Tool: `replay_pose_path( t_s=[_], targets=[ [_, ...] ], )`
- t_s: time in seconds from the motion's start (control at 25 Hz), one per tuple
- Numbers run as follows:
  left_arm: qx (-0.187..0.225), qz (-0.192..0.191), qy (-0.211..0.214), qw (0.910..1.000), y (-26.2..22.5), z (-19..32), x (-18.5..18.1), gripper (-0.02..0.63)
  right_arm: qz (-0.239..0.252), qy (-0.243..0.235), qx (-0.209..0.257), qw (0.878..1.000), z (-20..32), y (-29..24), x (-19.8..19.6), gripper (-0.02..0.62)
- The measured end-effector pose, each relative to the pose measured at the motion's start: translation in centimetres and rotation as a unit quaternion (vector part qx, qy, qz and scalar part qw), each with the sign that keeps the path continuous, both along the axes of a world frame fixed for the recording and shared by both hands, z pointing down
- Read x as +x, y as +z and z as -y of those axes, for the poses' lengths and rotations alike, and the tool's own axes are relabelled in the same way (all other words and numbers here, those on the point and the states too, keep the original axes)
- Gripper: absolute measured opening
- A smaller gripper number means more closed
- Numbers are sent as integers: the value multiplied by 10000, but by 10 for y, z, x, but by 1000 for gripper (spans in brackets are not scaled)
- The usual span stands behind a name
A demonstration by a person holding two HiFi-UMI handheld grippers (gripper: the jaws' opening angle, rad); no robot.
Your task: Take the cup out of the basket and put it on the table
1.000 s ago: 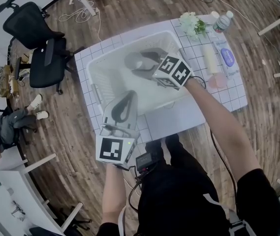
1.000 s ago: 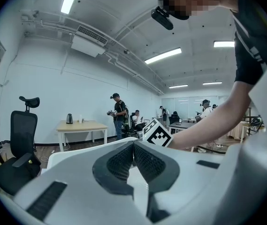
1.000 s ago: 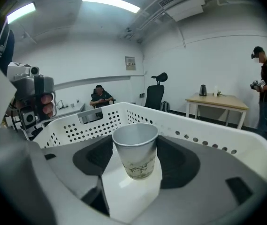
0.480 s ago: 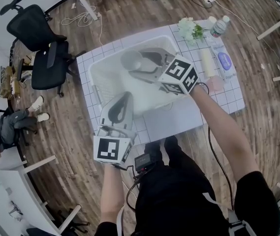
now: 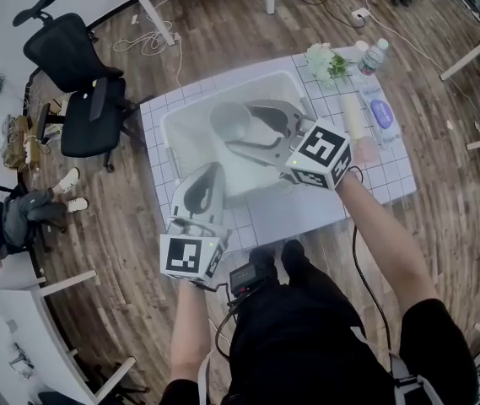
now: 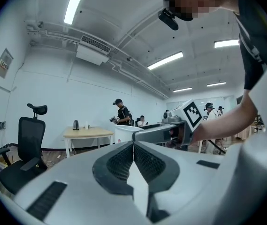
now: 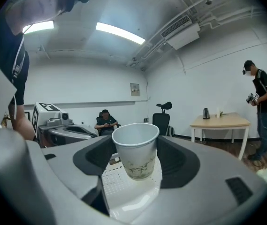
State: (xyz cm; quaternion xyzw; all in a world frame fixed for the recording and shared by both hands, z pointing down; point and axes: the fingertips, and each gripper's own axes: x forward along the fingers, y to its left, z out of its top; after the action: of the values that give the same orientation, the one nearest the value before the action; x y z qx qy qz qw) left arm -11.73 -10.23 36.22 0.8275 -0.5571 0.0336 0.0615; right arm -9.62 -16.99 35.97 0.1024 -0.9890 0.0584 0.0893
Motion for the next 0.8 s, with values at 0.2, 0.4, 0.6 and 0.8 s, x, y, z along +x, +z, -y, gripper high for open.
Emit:
replay_pose_path(
  t_s=[0.2,0.4,0.6,0.8],
  targets=[
    [75,-101,-45,9999,-4,-8,-3,11,292,42,-34,9996,-22,-16,9,305],
    [62,-177,-92,9998,-5,-17,-5,11,511,35,-128,9986,-45,-25,17,307],
    [107,-206,-83,9997,-9,-32,1,11,623,33,-50,9980,-68,-35,33,305],
    [67,-128,57,9999,-9,-52,18,11,606,39,112,9981,-89,-42,53,306]
  ],
)
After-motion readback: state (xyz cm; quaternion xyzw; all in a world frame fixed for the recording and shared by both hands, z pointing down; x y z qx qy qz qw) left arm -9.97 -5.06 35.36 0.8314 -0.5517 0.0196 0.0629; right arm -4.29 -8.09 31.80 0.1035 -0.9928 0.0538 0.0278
